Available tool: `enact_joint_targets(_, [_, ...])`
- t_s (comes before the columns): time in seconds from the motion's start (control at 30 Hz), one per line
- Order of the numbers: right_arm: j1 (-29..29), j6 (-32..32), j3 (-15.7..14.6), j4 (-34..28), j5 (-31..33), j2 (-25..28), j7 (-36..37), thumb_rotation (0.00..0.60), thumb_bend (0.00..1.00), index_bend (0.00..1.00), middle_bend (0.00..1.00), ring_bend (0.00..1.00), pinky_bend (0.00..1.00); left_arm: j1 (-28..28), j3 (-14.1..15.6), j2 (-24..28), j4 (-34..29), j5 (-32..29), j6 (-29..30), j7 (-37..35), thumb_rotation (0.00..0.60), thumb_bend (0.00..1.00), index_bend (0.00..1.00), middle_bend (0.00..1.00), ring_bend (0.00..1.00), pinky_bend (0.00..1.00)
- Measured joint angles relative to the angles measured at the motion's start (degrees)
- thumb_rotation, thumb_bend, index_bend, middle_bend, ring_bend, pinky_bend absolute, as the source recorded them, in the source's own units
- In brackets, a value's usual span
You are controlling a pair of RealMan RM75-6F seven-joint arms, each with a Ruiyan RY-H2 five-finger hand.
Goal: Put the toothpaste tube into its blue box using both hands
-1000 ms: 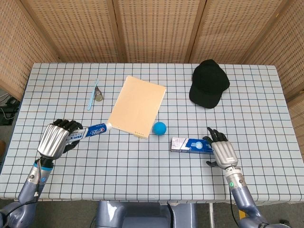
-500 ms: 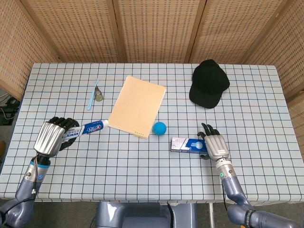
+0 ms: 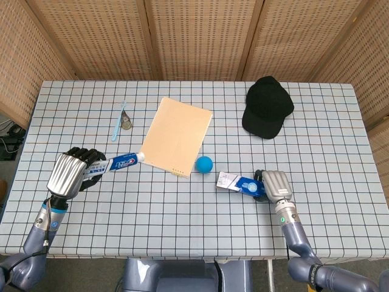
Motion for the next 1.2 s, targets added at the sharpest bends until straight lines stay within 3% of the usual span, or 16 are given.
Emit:
enact_joint_targets(0.3, [3.4, -1.0, 5.0, -11.7, 0.1, 5.6, 2.2, 0.600, 0.17, 0.73, 0.58, 0.62, 0.66, -2.7, -3.5, 5.0, -9.1, -2.4, -4.2, -0.4, 0.600, 0.55, 0.88, 0.55, 0.54, 0.52])
enact_joint_targets(0.53, [6.9, -2.5, 7.9, -16.1, 4.5, 8.2, 1.1, 0.600, 0.17, 0.73, 0.58, 0.62, 0.66, -5.6, -6.2, 9.3, -14.4, -6.2, -10.1, -1.9, 0.600, 0.55, 0.88, 0.55, 0.54, 0.52])
enact_joint_targets(0.73, [9.5, -4.5, 9.2, -17.0, 8.0, 9.0, 1.8, 0.600, 0.17, 0.73, 0.58, 0.62, 0.66, -8.0, -8.6, 11.5, -16.9, -9.5, -13.6, -4.8, 0.600, 0.55, 0.88, 0.55, 0.54, 0.52])
enact_joint_targets(1.2, [14.9, -7.4, 11.0, -13.4, 12.5, 10.1, 5.0, 0.600, 0.17, 0.73, 0.58, 0.62, 0.66, -11.7, -11.7, 13.1, -18.5, -14.7, -17.3, -4.0, 0.600, 0.55, 0.88, 0.55, 0.54, 0.52])
